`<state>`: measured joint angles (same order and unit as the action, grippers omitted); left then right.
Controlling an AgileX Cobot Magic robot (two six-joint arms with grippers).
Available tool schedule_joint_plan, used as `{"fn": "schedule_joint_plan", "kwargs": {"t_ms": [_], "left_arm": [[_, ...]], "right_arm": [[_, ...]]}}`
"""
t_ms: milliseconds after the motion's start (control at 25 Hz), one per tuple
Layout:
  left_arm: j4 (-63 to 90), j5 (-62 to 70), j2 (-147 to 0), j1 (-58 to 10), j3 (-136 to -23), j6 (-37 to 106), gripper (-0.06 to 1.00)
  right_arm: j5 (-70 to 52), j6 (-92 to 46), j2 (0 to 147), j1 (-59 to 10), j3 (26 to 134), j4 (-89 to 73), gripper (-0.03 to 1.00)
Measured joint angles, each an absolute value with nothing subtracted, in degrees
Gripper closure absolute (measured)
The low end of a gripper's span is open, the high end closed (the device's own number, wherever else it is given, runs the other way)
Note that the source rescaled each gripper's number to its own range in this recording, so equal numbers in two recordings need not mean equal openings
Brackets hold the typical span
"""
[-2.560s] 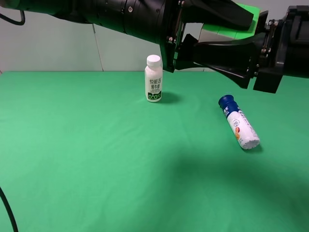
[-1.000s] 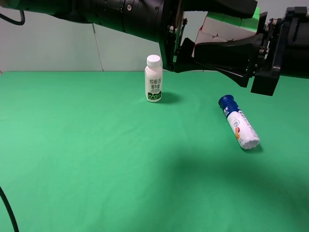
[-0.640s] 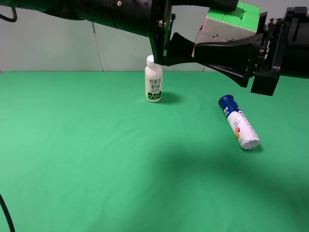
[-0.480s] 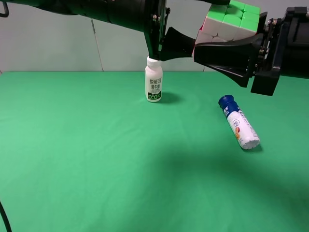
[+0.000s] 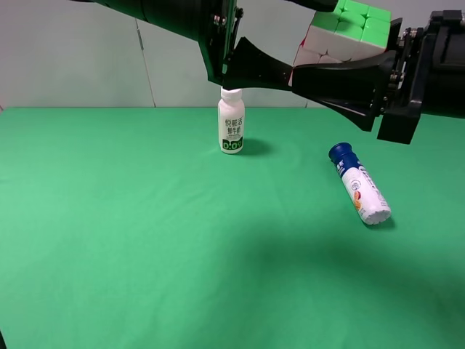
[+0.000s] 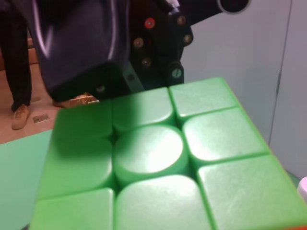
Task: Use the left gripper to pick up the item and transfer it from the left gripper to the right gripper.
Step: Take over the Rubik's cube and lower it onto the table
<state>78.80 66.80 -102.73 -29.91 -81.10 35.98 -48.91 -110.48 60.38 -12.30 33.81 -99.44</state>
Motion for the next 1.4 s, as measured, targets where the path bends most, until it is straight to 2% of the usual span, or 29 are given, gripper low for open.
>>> {"fn": "schedule_joint_plan", "kwargs": {"t_ms": [600,1080,1400], "left_arm": [[75.3,66.8,-100.0,-29.2,-81.1,36.7,0.38],[48.8,64.7,-81.2,-21.3,-81.1,24.1,0.38],[26.5,64.8,-65.7,-20.7,-79.6,11.8,0.38]], "right_arm": [[-48.9,-110.5,60.4,-12.3,33.8,-99.4,0.96],[-48.9,-110.5,60.4,-12.3,33.8,-99.4,0.96],[-48.9,-110.4,60.4,-12.3,33.8,-99.4,0.96]]}}
